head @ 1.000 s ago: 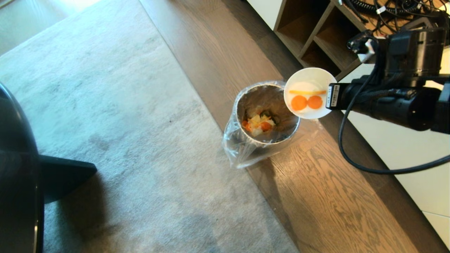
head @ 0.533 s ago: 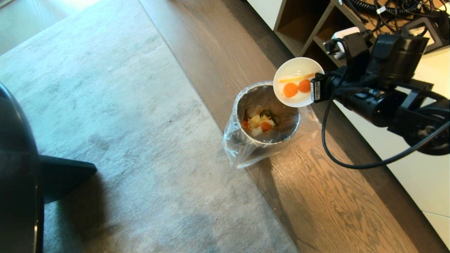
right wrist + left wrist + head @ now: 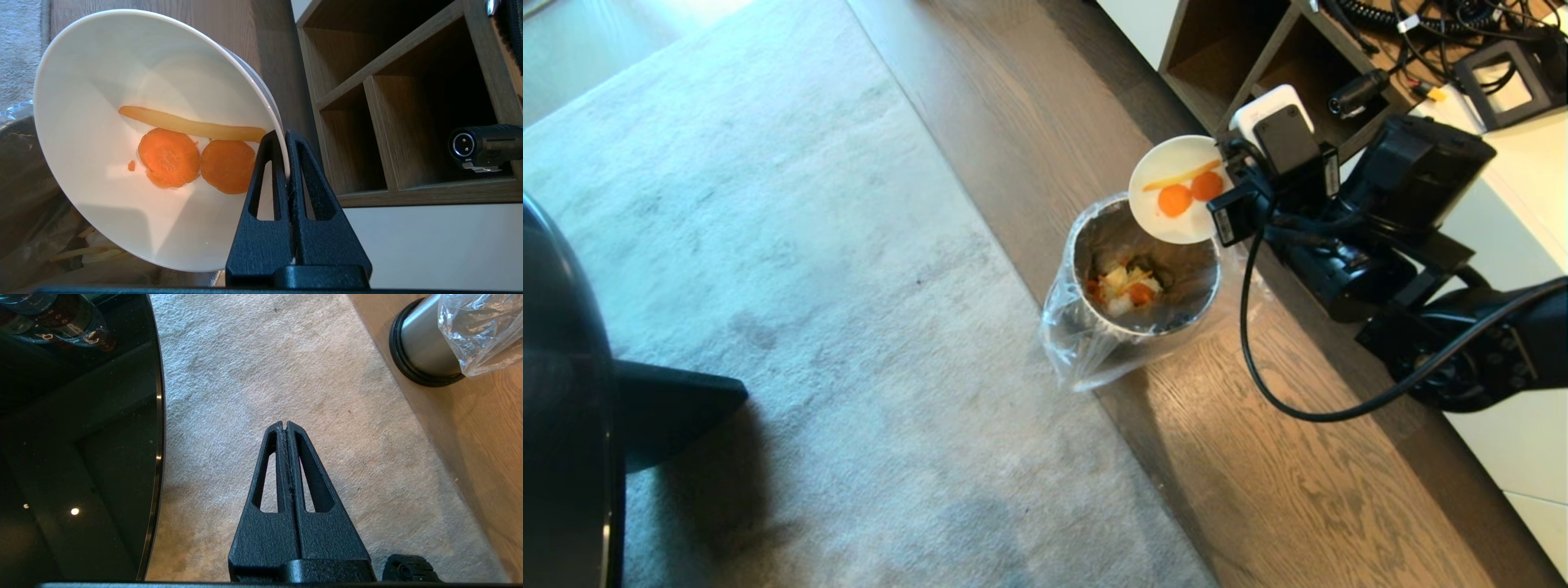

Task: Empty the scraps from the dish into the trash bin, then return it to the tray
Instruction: Pour the leftover food from the bowl into the trash can

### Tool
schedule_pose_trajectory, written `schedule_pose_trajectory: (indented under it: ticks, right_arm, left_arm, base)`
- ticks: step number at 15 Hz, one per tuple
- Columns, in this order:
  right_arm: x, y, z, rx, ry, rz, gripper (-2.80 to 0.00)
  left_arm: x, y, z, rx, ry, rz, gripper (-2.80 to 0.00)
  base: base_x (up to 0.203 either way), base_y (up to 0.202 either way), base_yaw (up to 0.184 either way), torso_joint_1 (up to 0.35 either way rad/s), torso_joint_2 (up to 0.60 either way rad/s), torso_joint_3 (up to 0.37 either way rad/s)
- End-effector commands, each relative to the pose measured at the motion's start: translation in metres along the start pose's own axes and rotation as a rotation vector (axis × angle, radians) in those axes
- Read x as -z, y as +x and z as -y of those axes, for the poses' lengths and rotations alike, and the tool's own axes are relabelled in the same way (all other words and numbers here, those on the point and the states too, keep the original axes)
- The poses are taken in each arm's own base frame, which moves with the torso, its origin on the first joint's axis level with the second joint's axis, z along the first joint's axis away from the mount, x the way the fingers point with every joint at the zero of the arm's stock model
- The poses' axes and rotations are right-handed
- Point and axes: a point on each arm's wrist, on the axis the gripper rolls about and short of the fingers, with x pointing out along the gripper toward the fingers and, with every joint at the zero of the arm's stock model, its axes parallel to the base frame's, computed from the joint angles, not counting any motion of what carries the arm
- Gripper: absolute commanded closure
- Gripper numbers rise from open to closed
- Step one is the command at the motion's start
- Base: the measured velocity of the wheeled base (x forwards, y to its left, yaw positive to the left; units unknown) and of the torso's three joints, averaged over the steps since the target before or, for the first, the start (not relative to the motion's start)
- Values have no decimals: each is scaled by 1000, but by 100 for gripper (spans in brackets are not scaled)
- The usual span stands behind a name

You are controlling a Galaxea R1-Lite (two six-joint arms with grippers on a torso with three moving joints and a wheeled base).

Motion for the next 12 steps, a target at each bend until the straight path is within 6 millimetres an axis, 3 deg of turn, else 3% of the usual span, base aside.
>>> schedule_pose_trajectory:
  ticks: [1,9,12]
  right_arm:
    - [3,-9,-9,-7,-32,29,0]
    - [17,-13,-25,31,-214,276,0]
    - [22,-18,-26,31,-264,291,0]
  left_arm:
    - [0,0,0,0,-1,1,0]
    - [0,0,0,0,-2,1,0]
    - [0,0,0,0,-1,1,0]
  base:
    - [0,0,0,0,0,0]
    - [0,0,0,0,0,0]
    - [0,0,0,0,0,0]
